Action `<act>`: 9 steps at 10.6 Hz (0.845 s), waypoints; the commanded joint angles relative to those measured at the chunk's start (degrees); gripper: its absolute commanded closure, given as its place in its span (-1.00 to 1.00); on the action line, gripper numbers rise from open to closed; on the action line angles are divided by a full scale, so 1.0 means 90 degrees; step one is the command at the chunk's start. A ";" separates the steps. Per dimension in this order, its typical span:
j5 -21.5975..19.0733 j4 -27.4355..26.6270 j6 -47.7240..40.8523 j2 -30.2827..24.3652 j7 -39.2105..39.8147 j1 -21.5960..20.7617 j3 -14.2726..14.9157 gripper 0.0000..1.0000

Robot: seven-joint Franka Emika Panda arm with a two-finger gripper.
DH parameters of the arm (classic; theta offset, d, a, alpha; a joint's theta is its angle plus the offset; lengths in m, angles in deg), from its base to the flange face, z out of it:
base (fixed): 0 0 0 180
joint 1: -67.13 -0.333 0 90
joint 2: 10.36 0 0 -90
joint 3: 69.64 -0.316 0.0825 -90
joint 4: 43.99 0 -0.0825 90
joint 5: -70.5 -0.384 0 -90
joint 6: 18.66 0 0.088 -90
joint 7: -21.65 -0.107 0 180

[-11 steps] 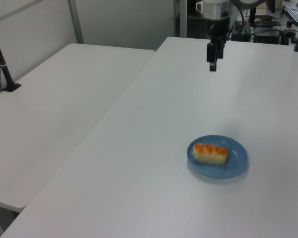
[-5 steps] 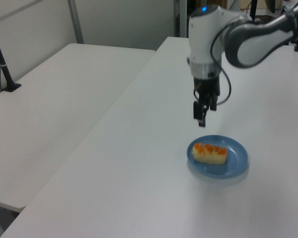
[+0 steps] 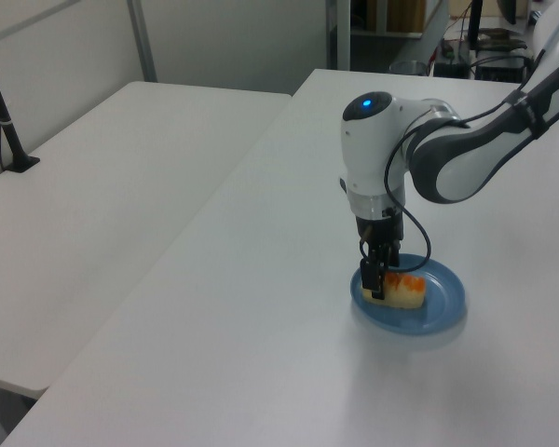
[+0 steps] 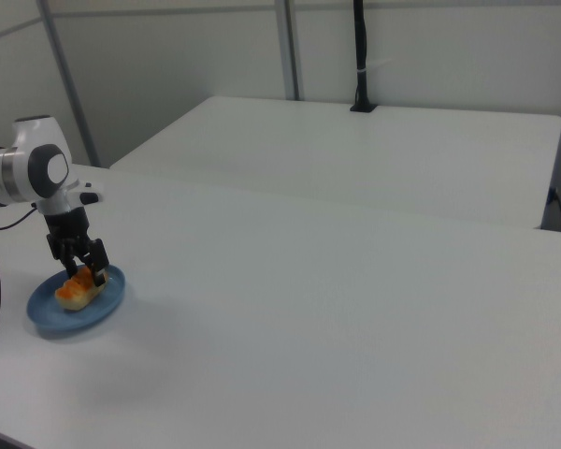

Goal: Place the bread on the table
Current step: 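Close the gripper on the orange-topped bread roll, then lift the bread roll off the plate and carry it beside the plate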

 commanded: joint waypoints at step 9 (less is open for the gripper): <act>-0.0175 0.1970 -0.1014 0.0105 0.2122 0.1689 0.0078 0.28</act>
